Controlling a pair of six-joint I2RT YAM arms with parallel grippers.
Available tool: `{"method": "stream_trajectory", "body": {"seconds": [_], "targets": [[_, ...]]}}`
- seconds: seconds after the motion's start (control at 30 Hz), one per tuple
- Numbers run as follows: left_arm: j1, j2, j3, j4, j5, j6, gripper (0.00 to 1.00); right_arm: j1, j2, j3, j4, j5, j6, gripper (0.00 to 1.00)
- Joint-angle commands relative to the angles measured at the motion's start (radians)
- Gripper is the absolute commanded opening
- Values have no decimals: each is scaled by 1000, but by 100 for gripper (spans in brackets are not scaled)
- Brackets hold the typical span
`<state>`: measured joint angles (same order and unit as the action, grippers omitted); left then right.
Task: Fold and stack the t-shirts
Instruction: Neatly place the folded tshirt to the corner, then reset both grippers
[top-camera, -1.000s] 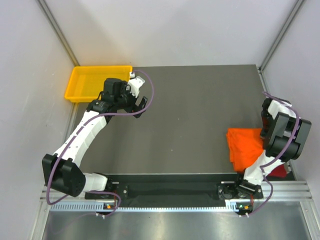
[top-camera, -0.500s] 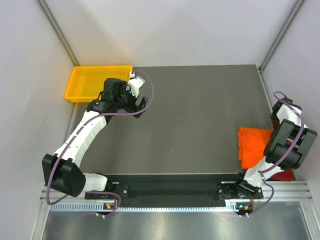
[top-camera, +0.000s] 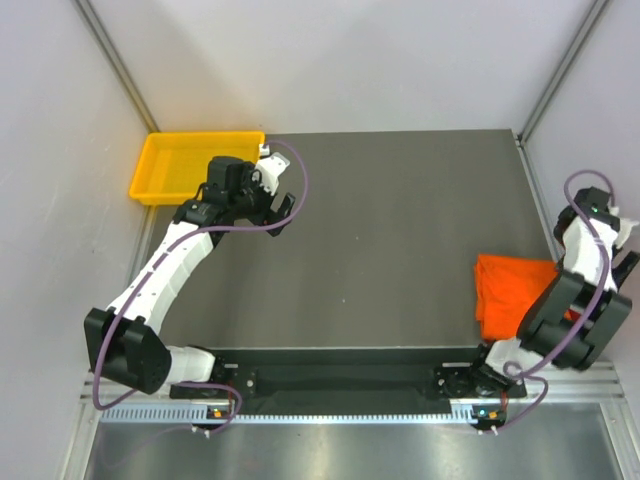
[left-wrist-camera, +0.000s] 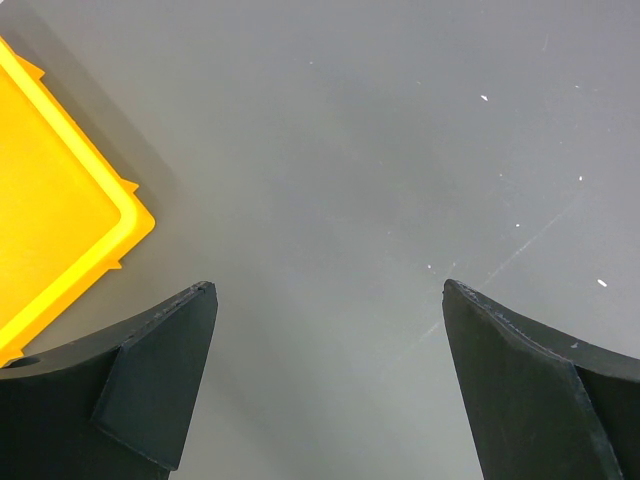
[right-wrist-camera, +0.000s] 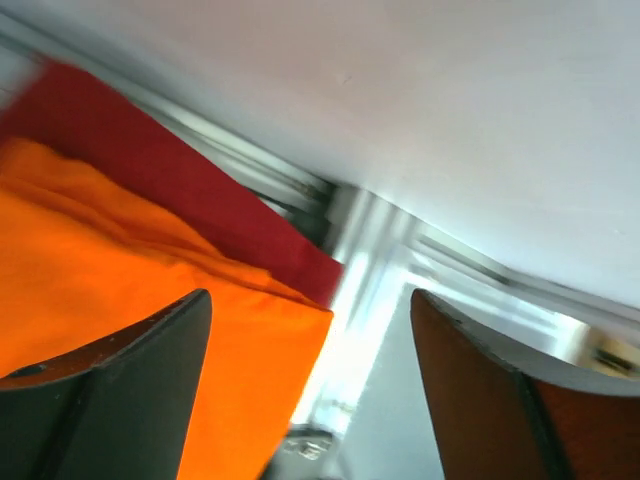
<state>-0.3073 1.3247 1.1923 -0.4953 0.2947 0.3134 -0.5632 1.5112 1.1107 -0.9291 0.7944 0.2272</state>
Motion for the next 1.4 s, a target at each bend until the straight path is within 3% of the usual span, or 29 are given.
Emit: {"method": "stream_trajectory", "body": {"seconds": [0.0,0.07,0.1,0.2,0.47,0.53,0.6,0.77,0.87,1.17,1.37], "targets": [[5,-16,13,12,0,6,99,-7,-169,48,91,-123,-12,79],[5,-16,13,15,-9,6,99,-6,-216,29,107,-239,-14,77],[5,-18,12,15,-11,7,99,-6,-232,20,114,-371,-14,77],[5,-27,9,11,-17,6,99,-6,-243,8,124,-522,15,73],[4,-27,-11,-25,-66,32,99,-3,-367,-101,274,-702,153,71],[7,-22,-22,-41,-100,32,99,19,-449,-153,308,-767,156,97],[7,-21,-34,-55,-123,29,99,61,-503,-205,357,-837,150,100],[14,-41,-74,-127,-161,9,99,242,-654,-279,436,-844,127,100],[40,-102,-137,-126,-155,-8,99,421,-715,-324,470,-808,116,100],[146,-211,-308,-132,-183,-19,99,638,-789,-457,518,-822,77,100],[165,-304,-424,-72,-218,-33,99,666,-764,-473,565,-859,43,100]]}}
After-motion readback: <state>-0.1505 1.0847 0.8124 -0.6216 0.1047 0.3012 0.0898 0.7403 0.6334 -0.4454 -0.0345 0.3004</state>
